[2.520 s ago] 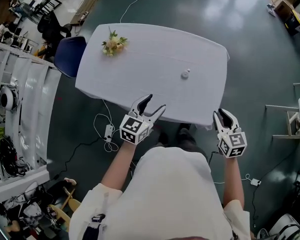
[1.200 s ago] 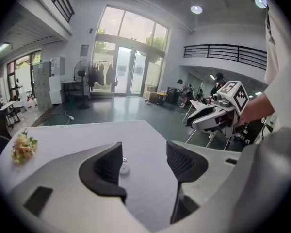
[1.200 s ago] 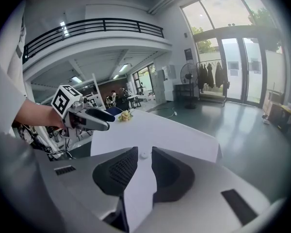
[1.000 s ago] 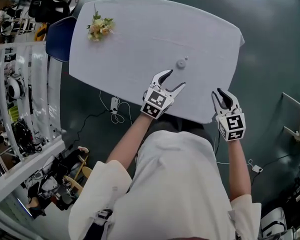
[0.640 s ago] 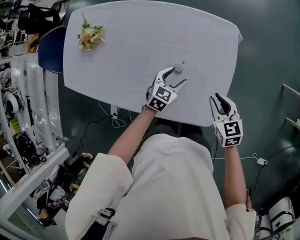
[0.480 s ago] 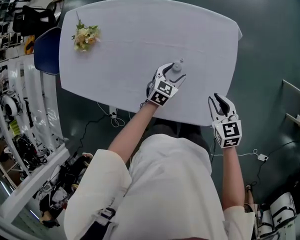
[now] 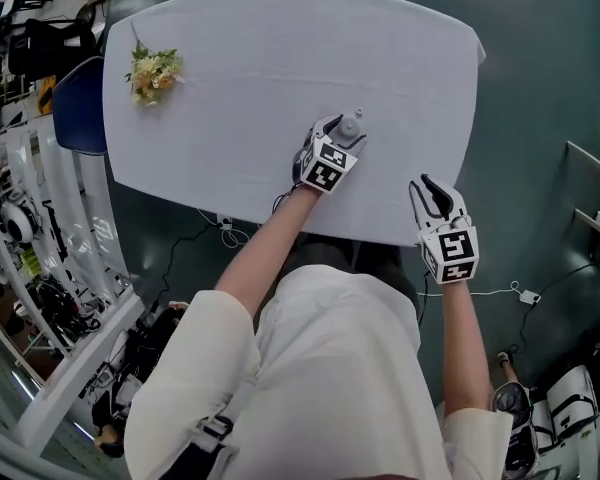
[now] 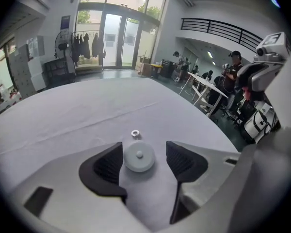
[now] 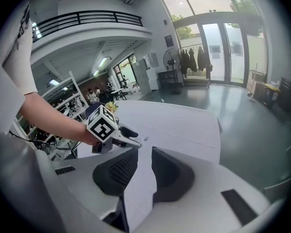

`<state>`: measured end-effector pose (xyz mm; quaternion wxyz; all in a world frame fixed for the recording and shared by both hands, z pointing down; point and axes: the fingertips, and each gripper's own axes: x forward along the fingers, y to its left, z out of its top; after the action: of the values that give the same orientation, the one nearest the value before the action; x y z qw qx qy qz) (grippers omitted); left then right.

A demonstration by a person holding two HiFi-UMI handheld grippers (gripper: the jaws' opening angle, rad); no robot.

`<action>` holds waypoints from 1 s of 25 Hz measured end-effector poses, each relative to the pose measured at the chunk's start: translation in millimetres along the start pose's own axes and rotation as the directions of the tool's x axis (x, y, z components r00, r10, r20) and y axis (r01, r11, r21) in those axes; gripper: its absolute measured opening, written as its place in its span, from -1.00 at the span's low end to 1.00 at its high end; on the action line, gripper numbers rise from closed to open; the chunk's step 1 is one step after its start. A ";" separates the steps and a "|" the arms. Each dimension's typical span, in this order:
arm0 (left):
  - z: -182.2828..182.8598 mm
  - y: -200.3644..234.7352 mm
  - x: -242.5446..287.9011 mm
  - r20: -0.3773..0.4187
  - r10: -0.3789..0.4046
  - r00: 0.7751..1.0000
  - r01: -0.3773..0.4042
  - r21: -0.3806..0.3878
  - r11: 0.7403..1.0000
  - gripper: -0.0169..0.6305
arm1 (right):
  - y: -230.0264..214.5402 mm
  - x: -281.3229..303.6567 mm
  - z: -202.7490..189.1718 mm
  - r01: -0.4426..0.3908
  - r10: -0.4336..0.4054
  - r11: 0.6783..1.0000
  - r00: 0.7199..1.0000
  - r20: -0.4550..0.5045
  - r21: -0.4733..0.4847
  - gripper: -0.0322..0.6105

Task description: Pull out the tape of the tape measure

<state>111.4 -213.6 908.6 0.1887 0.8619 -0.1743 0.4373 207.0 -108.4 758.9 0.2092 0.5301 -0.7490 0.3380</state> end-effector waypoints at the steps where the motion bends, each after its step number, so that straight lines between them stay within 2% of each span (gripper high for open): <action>1: -1.9 0.6 2.8 -0.005 -0.001 1.000 0.001 -0.007 1.000 -0.07 | 0.1 2.7 -0.7 -0.002 0.002 1.000 1.000 -0.002 0.008 -0.56; 3: -6.0 3.1 7.2 -0.020 0.016 1.000 -0.016 -0.002 1.000 -0.09 | 1.2 7.0 -2.3 -0.005 0.005 1.000 1.000 -0.003 0.025 -0.58; 5: -9.1 7.6 10.2 -0.034 0.043 0.998 -0.043 0.003 0.999 -0.27 | 2.8 9.8 -2.5 -0.008 0.008 0.999 1.000 -0.004 0.034 -0.58; 6: -9.5 8.8 11.3 -0.039 0.048 0.998 -0.048 0.002 0.999 -0.27 | 3.5 10.5 -2.1 -0.009 0.009 0.999 1.000 -0.003 0.034 -0.58; 12: 1.2 1.1 -1.8 -0.033 -0.002 0.999 0.003 0.049 0.999 -0.28 | 9.3 6.3 6.9 -0.015 0.015 1.000 1.000 0.004 0.004 -0.58; 19: 27.3 -16.2 -52.1 0.011 -0.054 0.998 0.053 0.100 0.994 -0.28 | 25.9 -9.3 27.5 -0.028 0.030 0.994 0.999 0.016 -0.110 -0.58; 25: 54.8 -37.9 -113.8 0.058 -0.118 0.991 0.105 0.185 0.977 -0.28 | 47.6 -26.6 58.8 -0.041 0.052 0.978 0.997 0.049 -0.207 -0.58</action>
<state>103.3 -191.5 778.8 0.1273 0.8983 -0.0914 0.4104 174.5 -123.8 687.3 0.2346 0.4970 -0.7974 0.2490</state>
